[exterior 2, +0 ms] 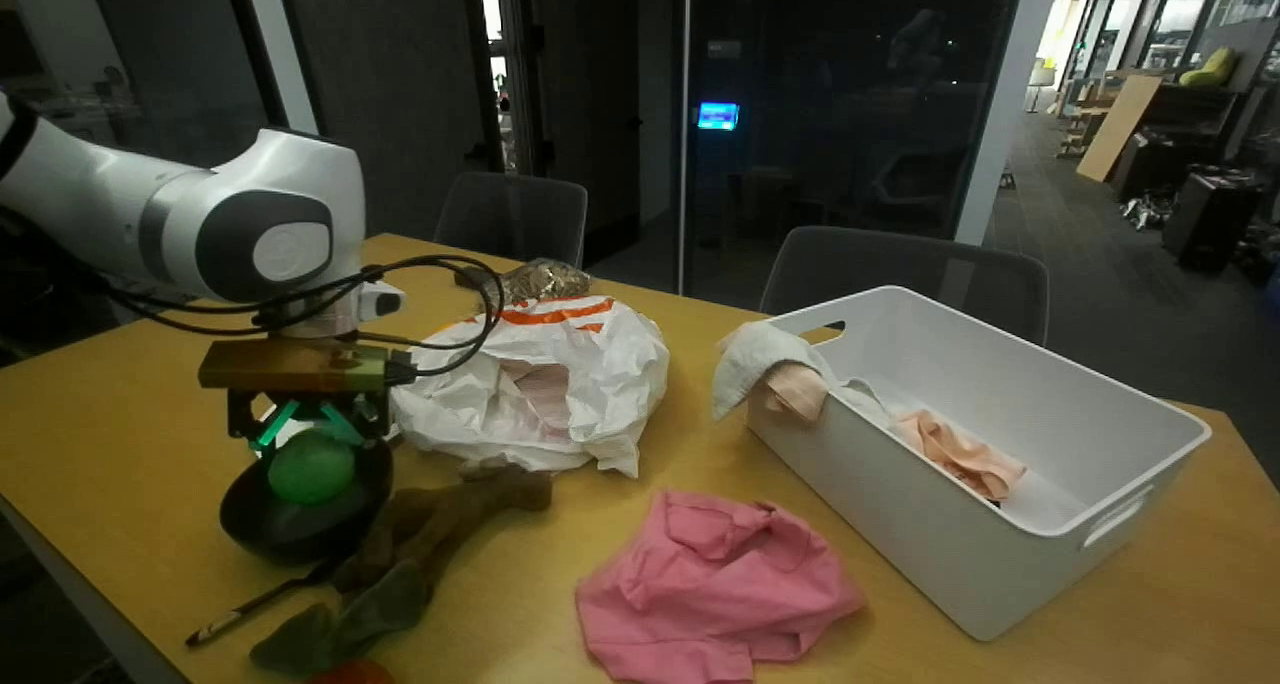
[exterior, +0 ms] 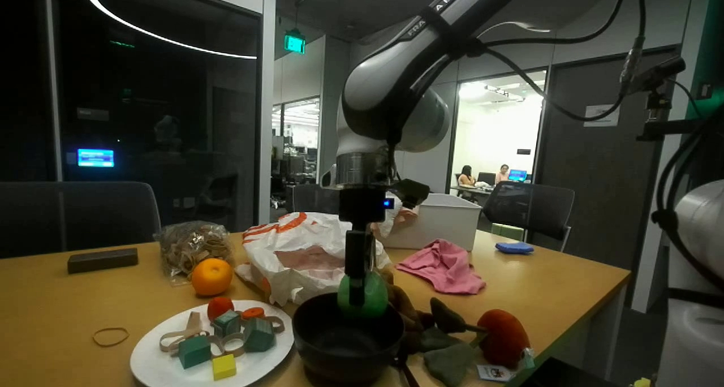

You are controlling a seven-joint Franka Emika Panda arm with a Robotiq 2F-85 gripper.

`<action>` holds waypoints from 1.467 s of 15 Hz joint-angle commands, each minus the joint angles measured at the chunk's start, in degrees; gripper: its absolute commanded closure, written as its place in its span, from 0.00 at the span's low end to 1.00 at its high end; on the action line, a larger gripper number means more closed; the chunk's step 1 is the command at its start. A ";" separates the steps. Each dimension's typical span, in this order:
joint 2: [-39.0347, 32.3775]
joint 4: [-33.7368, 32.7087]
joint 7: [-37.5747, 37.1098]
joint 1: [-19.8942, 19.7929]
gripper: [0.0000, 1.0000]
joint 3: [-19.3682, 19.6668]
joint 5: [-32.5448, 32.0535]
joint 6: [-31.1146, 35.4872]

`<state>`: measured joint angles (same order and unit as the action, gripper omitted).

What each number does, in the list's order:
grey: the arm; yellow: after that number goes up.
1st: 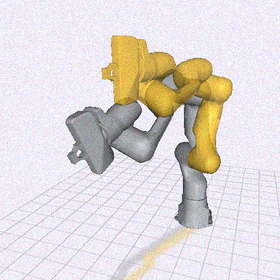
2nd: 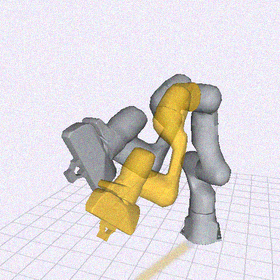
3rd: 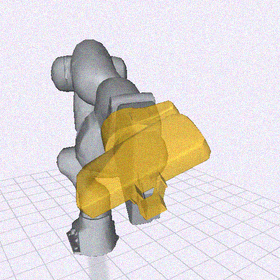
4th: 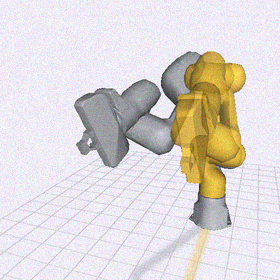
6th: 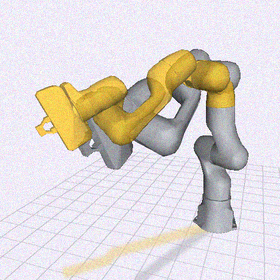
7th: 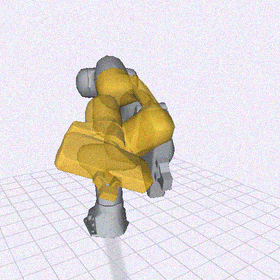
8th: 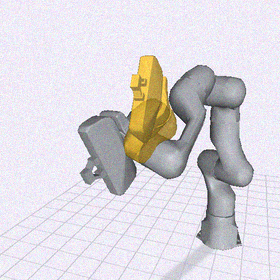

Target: Pick up the orange toy, green apple toy and small red toy and put them into the black bowl one by one

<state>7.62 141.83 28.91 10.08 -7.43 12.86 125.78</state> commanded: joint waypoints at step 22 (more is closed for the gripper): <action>-12.56 -25.12 -7.95 2.70 0.00 -4.92 -16.20 1.45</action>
<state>2.06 124.02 25.23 11.87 -11.03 0.81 125.86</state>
